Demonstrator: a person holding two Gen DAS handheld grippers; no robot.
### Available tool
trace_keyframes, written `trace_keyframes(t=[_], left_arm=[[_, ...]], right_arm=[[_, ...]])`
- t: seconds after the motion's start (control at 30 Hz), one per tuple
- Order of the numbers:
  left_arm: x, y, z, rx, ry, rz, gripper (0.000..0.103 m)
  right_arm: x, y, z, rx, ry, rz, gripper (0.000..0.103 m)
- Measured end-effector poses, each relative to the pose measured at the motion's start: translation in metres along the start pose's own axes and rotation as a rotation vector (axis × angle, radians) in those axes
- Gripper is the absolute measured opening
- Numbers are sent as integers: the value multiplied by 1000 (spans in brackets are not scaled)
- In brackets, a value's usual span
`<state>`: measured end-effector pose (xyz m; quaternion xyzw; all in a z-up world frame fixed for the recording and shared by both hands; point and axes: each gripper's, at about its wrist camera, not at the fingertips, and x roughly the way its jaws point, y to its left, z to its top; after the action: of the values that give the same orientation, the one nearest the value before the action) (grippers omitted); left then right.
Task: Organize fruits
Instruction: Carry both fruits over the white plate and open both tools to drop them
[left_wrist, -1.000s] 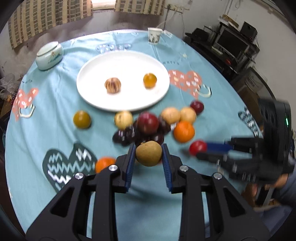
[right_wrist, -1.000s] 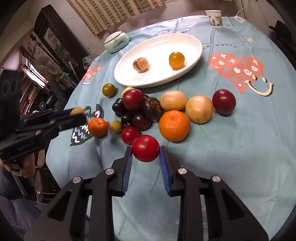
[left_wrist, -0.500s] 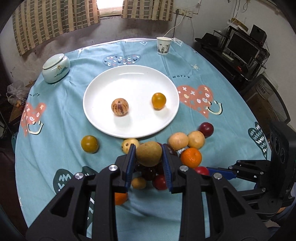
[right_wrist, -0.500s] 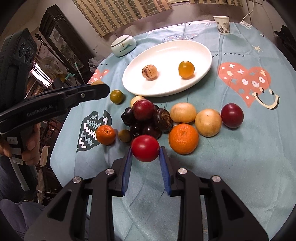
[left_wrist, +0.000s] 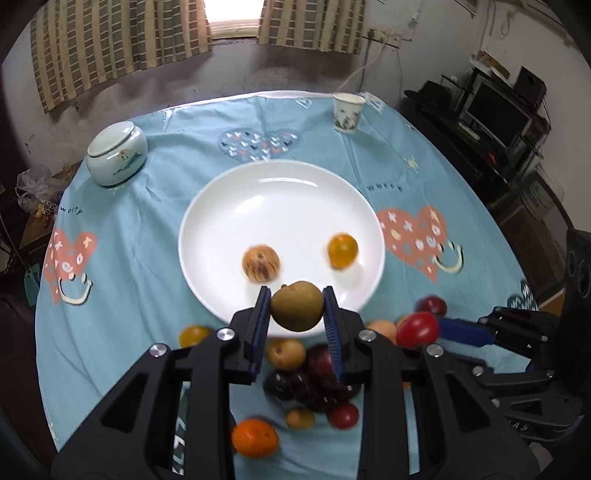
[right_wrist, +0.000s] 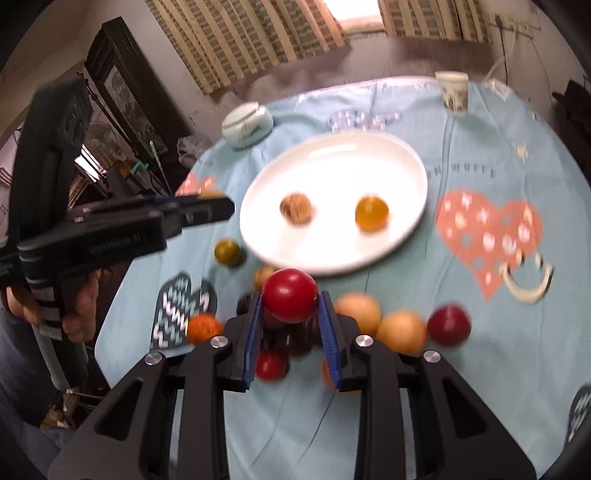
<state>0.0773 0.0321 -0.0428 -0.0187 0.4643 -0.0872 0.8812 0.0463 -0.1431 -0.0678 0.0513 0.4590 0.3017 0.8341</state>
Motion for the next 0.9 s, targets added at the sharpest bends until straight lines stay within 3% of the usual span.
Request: trace_keyframes(t=[0.27, 0.5, 0.67, 0.83, 0.9], left_arm=[[1, 32, 34, -61, -56, 18, 28], [63, 34, 51, -81, 57, 49, 29], [93, 34, 66, -83, 87, 57, 29], [100, 36, 67, -90, 89, 60, 59], [98, 37, 66, -87, 78, 74, 64]], right_arm=[[1, -8, 56, -31, -93, -18, 30], [68, -23, 88, -24, 11, -79, 30], [106, -29, 97, -42, 82, -143, 31], [114, -34, 102, -84, 83, -186, 34], [113, -36, 103, -85, 81, -193, 78]])
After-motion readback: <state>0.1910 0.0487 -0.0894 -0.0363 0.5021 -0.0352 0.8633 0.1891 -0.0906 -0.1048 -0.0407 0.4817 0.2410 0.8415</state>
